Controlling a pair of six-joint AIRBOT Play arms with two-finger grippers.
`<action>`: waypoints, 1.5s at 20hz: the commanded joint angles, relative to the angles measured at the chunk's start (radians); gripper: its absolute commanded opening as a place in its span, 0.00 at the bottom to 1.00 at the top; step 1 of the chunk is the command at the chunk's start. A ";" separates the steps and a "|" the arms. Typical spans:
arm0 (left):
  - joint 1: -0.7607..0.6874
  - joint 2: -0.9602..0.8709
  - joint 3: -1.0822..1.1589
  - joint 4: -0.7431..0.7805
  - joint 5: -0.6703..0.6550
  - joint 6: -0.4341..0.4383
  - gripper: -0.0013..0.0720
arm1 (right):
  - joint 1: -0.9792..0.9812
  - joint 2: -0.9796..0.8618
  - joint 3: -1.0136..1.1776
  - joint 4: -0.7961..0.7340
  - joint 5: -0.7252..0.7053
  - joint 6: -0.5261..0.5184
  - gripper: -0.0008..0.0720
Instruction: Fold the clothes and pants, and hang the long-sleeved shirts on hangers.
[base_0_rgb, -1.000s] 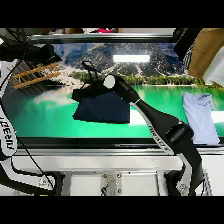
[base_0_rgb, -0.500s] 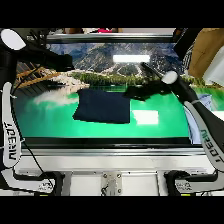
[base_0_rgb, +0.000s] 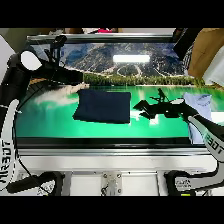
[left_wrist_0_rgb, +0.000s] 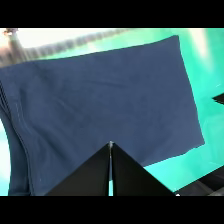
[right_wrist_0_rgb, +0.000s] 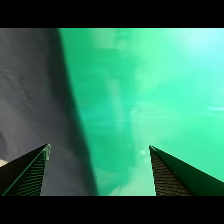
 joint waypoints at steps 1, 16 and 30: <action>-0.001 0.023 -0.048 0.004 0.017 0.000 0.04 | 0.097 -0.106 0.079 0.126 -0.019 -0.077 0.98; -0.002 0.023 -0.048 0.004 -0.018 0.000 0.04 | 0.013 -0.025 0.357 -0.208 0.023 0.006 0.03; -0.002 0.023 -0.048 0.002 -0.011 -0.001 0.04 | -0.798 0.305 0.357 -0.363 0.027 0.158 0.03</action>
